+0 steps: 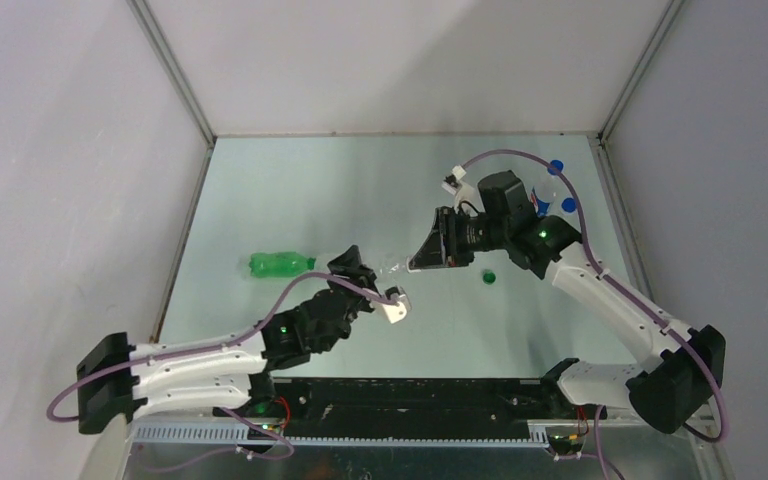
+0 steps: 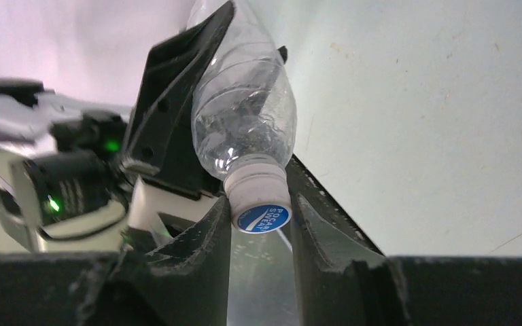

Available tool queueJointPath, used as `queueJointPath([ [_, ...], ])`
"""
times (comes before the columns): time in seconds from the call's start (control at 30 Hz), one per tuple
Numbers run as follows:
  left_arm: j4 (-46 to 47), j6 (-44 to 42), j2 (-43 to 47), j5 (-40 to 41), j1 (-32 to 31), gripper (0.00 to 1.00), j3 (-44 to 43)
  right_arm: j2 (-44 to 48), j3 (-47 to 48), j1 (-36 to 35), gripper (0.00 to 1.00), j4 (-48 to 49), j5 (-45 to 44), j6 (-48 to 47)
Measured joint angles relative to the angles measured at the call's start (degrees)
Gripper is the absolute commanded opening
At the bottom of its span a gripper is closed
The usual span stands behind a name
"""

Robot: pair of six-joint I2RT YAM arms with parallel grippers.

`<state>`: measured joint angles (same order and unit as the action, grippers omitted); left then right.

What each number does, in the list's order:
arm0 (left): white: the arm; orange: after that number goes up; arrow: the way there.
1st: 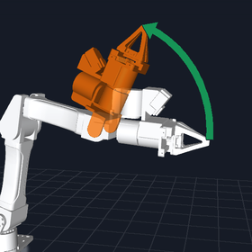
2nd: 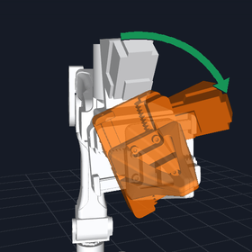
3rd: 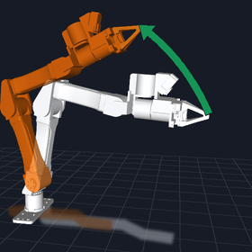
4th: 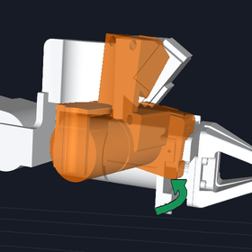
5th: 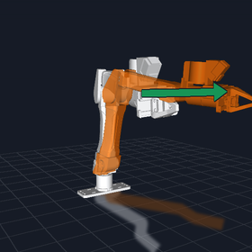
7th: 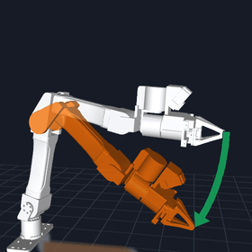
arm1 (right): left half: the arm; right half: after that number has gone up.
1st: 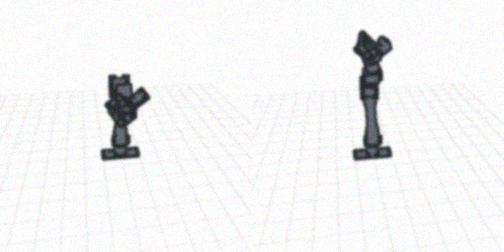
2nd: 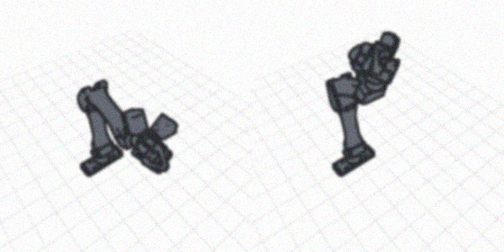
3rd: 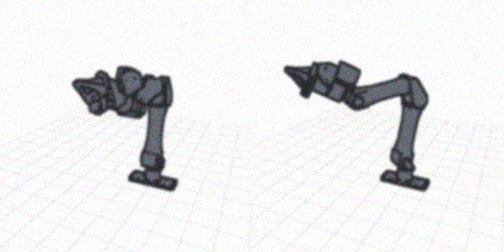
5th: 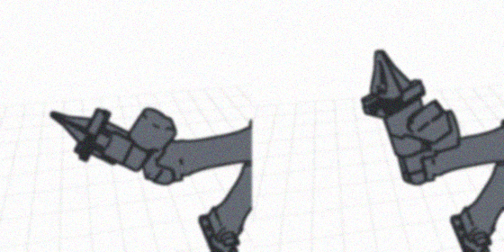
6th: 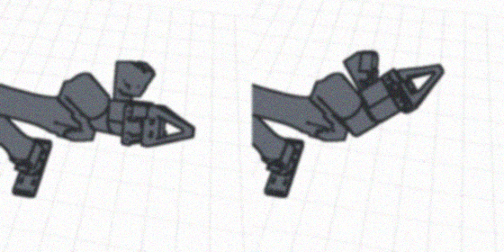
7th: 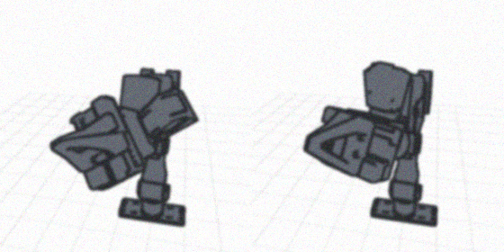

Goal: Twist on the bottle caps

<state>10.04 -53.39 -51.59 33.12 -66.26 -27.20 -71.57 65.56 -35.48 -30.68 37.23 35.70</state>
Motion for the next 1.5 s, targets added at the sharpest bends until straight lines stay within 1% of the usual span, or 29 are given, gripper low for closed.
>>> queueJointPath([
  [0.1, 9.05, -4.31, -3.87, 7.32, -2.36, 0.00, 2.01, 0.09, -1.33, 0.66, 0.00, 1.16, -1.46, 6.01],
  [0.2, 17.57, -8.04, -7.69, 12.24, -3.78, 0.00, 4.04, 0.50, -3.52, 1.18, 0.00, 3.30, -2.60, 11.80],
  [0.3, 23.26, -10.32, -9.97, 15.06, -4.39, 0.00, 5.01, 0.98, -4.81, 1.55, 0.00, 5.31, -3.08, 15.52],
  [0.37, 24.68, -10.91, -10.23, 16.06, -4.50, 0.00, 5.03, 1.25, -4.92, 1.73, 0.00, 6.51, -3.15, 16.44],
  [0.4, 24.81, -10.69, -10.12, 16.22, -4.50, 0.00, 4.94, 1.42, -4.92, 1.77, 0.04, 7.17, -3.17, 16.50],
  [0.43, 24.30, -9.97, -9.86, 16.22, -4.48, 0.00, 4.72, 1.70, -4.94, 1.77, 0.10, 7.61, -3.17, 16.28],
  [0.47, 23.28, -9.07, -9.44, 16.06, -4.46, 0.00, 4.39, 1.99, -4.98, 1.77, 0.24, 7.96, -3.17, 15.80],
  [0.5, 21.64, -7.80, -8.74, 15.45, -4.28, 0.00, 3.87, 2.45, -5.20, 1.75, 0.30, 8.72, -3.15, 14.75],
  [0.53, 19.47, -6.47, -7.82, 14.23, -3.87, 0.00, 3.30, 3.08, -5.42, 1.75, 0.41, 9.40, -3.13, 13.51],
  [0.57, 16.81, -4.94, -6.49, 12.33, -3.23, 0.00, 2.54, 3.76, -5.66, 1.73, 0.46, 10.03, -3.06, 11.76],
  [0.6, 13.60, -3.39, -5.05, 9.79, -2.12, 0.00, 1.60, 4.59, -5.77, 1.70, 0.53, 10.82, -2.97, 9.20],
  [0.7, 3.76, 1.42, -0.68, -0.28, 2.51, 0.00, -1.11, 8.00, -5.84, 1.42, 0.61, 13.92, -2.38, 0.37],
  [0.8, -5.55, 4.90, 2.45, -10.49, 7.32, 0.00, -3.72, 12.28, -5.84, 1.49, 0.65, 16.13, -0.85, -9.44],
  [0.9, -14.82, 8.00, 3.30, -22.21, 12.44, 0.00, -7.30, 16.26, -5.84, 0.79, 0.66, 16.22, 2.08, -21.35],
  [1.0, -21.92, 10.01, 2.86, -31.78, 15.78, 0.00, -10.86, 18.75, -5.81, -1.09, 0.65, 14.14, 4.42, -34.34],
  [1.1, -27.10, 11.50, 1.49, -40.28, 17.81, 0.00, -14.75, 20.00, -5.79, -3.82, 0.63, 10.05, 5.97, -47.98],
  [1.2, -30.29, 12.48, -0.04, -46.80, 18.60, 0.00, -17.38, 20.04, -5.79, -5.99, 0.60, 6.08, 6.36, -58.77],
  [1.3, -32.11, 12.96, -0.96, -50.80, 18.82, 0.00, -18.38, 20.04, -5.79, -6.73, 0.56, 3.87, 6.29, -65.16],
  [1.5, -34.40, 13.46, -2.01, -55.01, 18.84, 0.00, -18.75, 19.82, -5.79, -7.32, 0.52, 1.97, 5.99, -71.67],
])
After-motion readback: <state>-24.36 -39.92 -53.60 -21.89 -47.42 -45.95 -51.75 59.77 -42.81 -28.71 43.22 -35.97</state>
